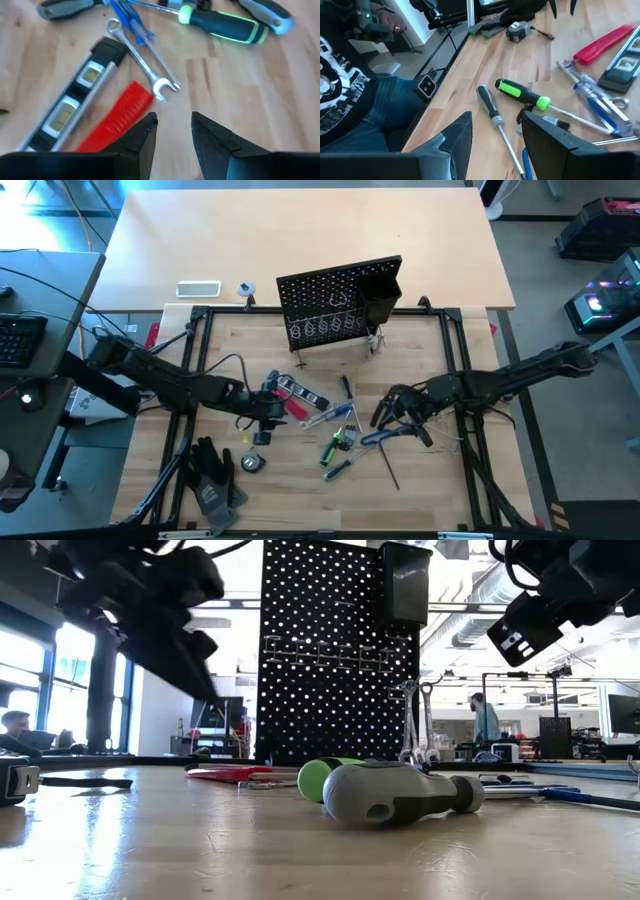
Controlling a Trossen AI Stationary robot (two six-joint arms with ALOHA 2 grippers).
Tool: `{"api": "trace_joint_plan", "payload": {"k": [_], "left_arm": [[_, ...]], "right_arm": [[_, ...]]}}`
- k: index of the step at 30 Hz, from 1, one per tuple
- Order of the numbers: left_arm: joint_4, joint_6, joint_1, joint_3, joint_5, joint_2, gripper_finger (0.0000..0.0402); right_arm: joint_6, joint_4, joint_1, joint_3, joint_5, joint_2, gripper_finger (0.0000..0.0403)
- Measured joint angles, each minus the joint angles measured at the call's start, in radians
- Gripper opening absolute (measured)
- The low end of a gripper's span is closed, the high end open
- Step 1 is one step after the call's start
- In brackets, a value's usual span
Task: Hang tools onto peg board
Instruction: Hang the grey screwdriver onto the pegboard
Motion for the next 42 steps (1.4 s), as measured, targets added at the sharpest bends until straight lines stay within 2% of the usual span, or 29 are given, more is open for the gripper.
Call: {"api": "trace_joint_plan", "payload": {"k": [11,17,22,28,33,37,42], "left_arm": [[0.063,-0.066,-0.057,-0.06,0.002,-0.023,0.0117],[0.116,-0.065,-0.057,-0.06,0.002,-0.023,0.0117],[0.144,-0.065,-0.057,-0.06,-0.001,-0.023,0.0117],[0.154,-0.073,-0.057,-0.06,-0.088,-0.023,0.0117],[0.17,-0.074,-0.057,-0.06,-0.107,-0.023,0.0117],[0.207,-0.073,-0.057,-0.06,-0.115,-0.016,0.0117],[0.234,-0.073,-0.054,-0.059,-0.138,0.012,0.0117]], "right_arm": [[0.054,0.125,0.059,0.0,0.002,0.16,0.0165],[0.059,0.172,0.081,0.0,0.053,0.23,0.0165],[0.057,0.193,0.094,0.0,0.171,0.284,0.0165],[0.061,0.223,0.094,0.0,0.37,0.35,0.0165],[0.132,0.241,0.077,0.0,0.517,0.405,0.0165],[0.208,0.288,0.031,0.0,0.529,0.461,0.0165],[0.223,0.427,-0.037,0.001,0.512,0.555,0.0165]]}}
